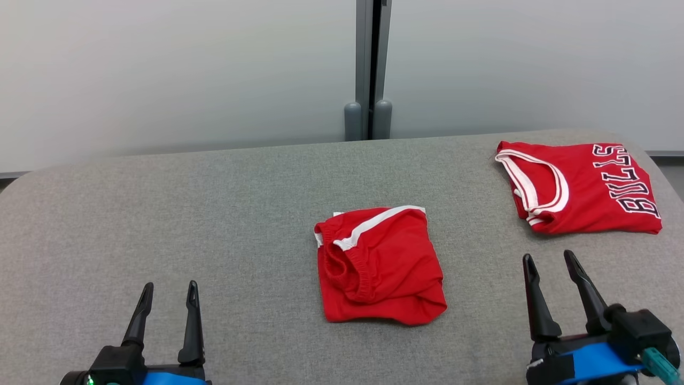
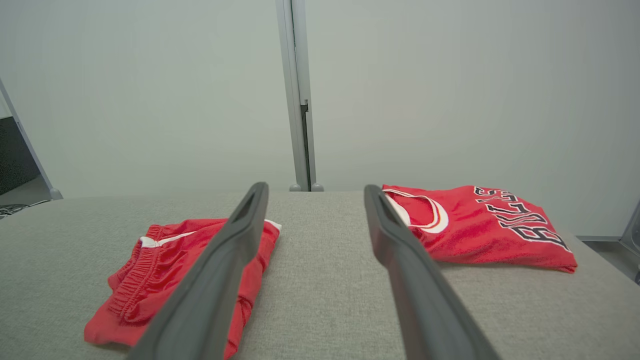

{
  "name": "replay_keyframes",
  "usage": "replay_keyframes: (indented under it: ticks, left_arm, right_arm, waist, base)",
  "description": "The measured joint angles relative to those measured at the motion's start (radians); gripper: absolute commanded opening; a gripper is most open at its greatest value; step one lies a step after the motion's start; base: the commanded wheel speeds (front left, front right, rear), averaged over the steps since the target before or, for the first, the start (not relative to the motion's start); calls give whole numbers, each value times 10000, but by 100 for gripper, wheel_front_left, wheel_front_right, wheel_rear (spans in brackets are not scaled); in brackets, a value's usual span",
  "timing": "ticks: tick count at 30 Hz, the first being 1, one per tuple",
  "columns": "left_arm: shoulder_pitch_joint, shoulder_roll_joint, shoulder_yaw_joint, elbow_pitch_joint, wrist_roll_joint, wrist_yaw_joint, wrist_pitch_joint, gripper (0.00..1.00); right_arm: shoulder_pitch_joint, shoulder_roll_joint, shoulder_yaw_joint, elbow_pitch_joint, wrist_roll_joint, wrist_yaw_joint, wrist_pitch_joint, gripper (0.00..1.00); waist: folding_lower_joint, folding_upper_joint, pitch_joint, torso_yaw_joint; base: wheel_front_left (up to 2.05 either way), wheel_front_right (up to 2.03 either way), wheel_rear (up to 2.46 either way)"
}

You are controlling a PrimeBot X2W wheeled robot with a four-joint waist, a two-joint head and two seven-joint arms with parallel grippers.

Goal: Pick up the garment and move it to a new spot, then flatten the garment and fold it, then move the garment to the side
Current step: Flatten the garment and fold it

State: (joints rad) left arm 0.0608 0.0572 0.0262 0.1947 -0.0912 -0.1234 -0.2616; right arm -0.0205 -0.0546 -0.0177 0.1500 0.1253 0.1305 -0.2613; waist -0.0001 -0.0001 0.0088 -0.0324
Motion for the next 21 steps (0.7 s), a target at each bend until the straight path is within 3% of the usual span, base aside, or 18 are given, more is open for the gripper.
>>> replay_keyframes:
  ticks: [7, 21]
  left_arm:
    - [232, 15, 58, 6, 125, 182, 0, 100]
    - [357, 128, 134, 127, 86, 253, 0, 100]
  right_arm:
    - [767, 33, 19, -493, 284, 2, 0, 100]
    - [872, 36, -19, -437, 347, 2, 0, 100]
  waist:
    - [0, 1, -183, 115]
    - [1, 2, -272, 319]
  base:
    - [0, 0, 0]
    - [0, 0, 0]
